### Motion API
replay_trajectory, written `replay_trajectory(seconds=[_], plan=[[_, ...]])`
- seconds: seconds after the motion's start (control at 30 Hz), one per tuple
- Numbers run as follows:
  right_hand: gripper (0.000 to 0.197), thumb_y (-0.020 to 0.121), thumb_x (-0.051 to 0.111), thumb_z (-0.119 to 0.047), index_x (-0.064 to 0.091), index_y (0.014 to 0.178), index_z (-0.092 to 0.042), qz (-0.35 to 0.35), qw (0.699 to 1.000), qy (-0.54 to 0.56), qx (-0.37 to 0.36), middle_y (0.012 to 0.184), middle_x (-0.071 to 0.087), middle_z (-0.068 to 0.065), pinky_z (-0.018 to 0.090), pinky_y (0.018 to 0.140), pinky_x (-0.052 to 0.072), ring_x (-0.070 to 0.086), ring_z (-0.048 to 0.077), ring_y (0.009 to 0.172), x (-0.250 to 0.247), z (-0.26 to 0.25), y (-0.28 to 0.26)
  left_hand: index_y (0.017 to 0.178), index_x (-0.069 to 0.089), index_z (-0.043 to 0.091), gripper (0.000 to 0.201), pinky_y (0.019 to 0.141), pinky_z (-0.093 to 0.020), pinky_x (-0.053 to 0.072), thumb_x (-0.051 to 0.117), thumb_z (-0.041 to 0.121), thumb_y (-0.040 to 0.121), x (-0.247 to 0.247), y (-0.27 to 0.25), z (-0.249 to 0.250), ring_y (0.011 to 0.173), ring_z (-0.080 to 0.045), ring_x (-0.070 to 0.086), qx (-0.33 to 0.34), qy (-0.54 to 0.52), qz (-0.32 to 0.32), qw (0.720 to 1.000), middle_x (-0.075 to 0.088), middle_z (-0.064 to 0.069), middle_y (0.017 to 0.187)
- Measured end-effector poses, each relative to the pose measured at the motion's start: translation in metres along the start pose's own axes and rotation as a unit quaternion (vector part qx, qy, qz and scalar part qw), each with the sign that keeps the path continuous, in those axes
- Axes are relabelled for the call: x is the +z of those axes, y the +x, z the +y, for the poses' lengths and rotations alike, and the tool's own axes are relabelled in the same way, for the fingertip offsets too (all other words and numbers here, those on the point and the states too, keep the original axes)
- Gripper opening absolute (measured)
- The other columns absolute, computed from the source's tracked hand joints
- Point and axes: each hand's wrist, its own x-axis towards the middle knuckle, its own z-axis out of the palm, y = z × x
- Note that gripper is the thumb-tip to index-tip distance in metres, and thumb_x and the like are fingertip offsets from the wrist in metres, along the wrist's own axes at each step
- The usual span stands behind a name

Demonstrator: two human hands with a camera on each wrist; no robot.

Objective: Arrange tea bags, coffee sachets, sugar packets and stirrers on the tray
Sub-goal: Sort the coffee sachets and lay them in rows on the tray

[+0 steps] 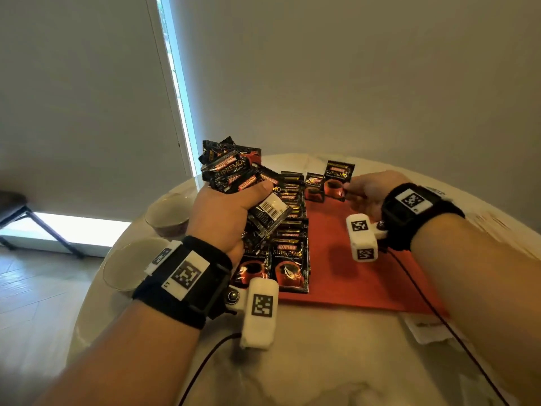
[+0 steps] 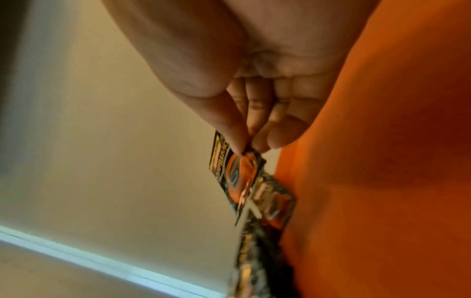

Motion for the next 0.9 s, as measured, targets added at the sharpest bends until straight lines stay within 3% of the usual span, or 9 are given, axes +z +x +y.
replay_trajectory(seconds=[0.07, 0.1, 0.2, 0.27, 0.4, 0.6, 0.7, 0.83, 0.9], plan=[[0.003, 0.090, 0.067, 0.005, 0.070, 0.091, 0.004, 0.003, 0.999, -0.046, 0.013, 0.063, 0.067, 0.010, 0.033, 0.069, 0.050, 0.061, 0.019, 0.058, 0.004, 0.003, 0.014, 0.121, 0.069, 0.004, 0.042, 0.078, -0.056, 0.065, 0.084, 0.006, 0.082, 0.000, 0.001, 0.002, 0.090, -0.033, 0.079, -0.004, -0.003, 0.007, 1.000, 0.080, -0.015, 0.104], [0.005, 0.090, 0.066, 0.007, 0.069, 0.088, 0.004, -0.001, 0.998, -0.056, 0.019, 0.061, 0.066, 0.010, 0.031, 0.068, 0.053, 0.062, 0.019, 0.056, 0.006, 0.004, 0.017, 0.122, 0.069, 0.005, 0.043, 0.077, -0.056, 0.065, 0.085, 0.006, 0.082, -0.001, 0.001, 0.002, 0.090, -0.033, 0.080, -0.005, -0.002, 0.010, 1.000, 0.080, -0.015, 0.104], [0.009, 0.090, 0.065, 0.010, 0.065, 0.085, 0.002, -0.018, 0.996, -0.079, 0.031, 0.066, 0.065, 0.011, 0.027, 0.051, 0.058, 0.063, 0.018, 0.056, 0.016, 0.005, 0.024, 0.122, 0.069, 0.005, 0.044, 0.077, -0.055, 0.065, 0.085, 0.006, 0.082, -0.001, 0.003, -0.001, 0.090, -0.033, 0.080, -0.005, 0.006, 0.014, 1.000, 0.080, -0.013, 0.104], [0.008, 0.090, 0.066, 0.009, 0.065, 0.086, 0.003, -0.026, 0.994, -0.098, 0.032, 0.072, 0.067, 0.013, 0.026, 0.051, 0.059, 0.065, 0.020, 0.061, 0.022, 0.005, 0.027, 0.123, 0.069, 0.004, 0.045, 0.074, -0.053, 0.065, 0.086, 0.007, 0.081, -0.001, 0.004, -0.002, 0.089, -0.033, 0.080, -0.005, 0.008, 0.012, 1.000, 0.080, -0.014, 0.103], [0.009, 0.087, 0.072, 0.006, 0.066, 0.080, 0.003, -0.030, 0.990, -0.133, 0.026, 0.080, 0.068, 0.017, 0.033, 0.071, 0.059, 0.066, 0.022, 0.067, 0.029, 0.001, 0.034, 0.122, 0.069, 0.004, 0.046, 0.074, -0.057, 0.065, 0.087, 0.008, 0.080, -0.001, 0.004, -0.002, 0.088, -0.034, 0.080, -0.010, 0.015, 0.004, 1.000, 0.080, -0.015, 0.103], [0.017, 0.090, 0.075, -0.011, 0.067, 0.102, -0.002, -0.009, 0.987, -0.157, 0.011, 0.091, 0.068, 0.012, 0.032, 0.057, 0.054, 0.066, 0.020, 0.074, 0.034, -0.006, 0.038, 0.123, 0.069, 0.003, 0.047, 0.070, -0.052, 0.065, 0.086, 0.007, 0.079, -0.001, 0.005, -0.001, 0.087, -0.034, 0.080, -0.021, 0.007, 0.005, 1.000, 0.080, -0.016, 0.103], [0.021, 0.093, 0.072, -0.013, 0.067, 0.111, -0.002, -0.011, 0.988, -0.153, 0.009, 0.088, 0.067, 0.010, 0.032, 0.053, 0.052, 0.065, 0.020, 0.071, 0.036, -0.009, 0.036, 0.123, 0.068, 0.001, 0.047, 0.072, -0.056, 0.065, 0.086, 0.007, 0.079, 0.000, 0.005, 0.000, 0.088, -0.036, 0.079, -0.022, 0.001, 0.001, 1.000, 0.079, -0.017, 0.103], [0.021, 0.102, 0.055, -0.008, 0.063, 0.121, -0.007, -0.047, 0.988, -0.149, 0.007, 0.077, 0.056, 0.005, 0.028, 0.051, 0.053, 0.054, 0.016, 0.064, 0.039, -0.015, 0.030, 0.122, 0.069, 0.001, 0.046, 0.071, -0.053, 0.065, 0.085, 0.006, 0.080, 0.000, 0.004, 0.000, 0.087, -0.035, 0.080, -0.022, 0.001, -0.002, 1.000, 0.080, -0.017, 0.101], [0.025, 0.104, 0.049, -0.005, 0.059, 0.127, -0.009, -0.057, 0.990, -0.132, 0.008, 0.077, 0.053, 0.005, 0.028, 0.056, 0.053, 0.051, 0.016, 0.063, 0.038, -0.018, 0.027, 0.123, 0.068, 0.000, 0.045, 0.072, -0.053, 0.065, 0.085, 0.006, 0.081, 0.000, 0.004, 0.001, 0.087, -0.035, 0.079, -0.025, 0.000, -0.007, 1.000, 0.080, -0.017, 0.101]])
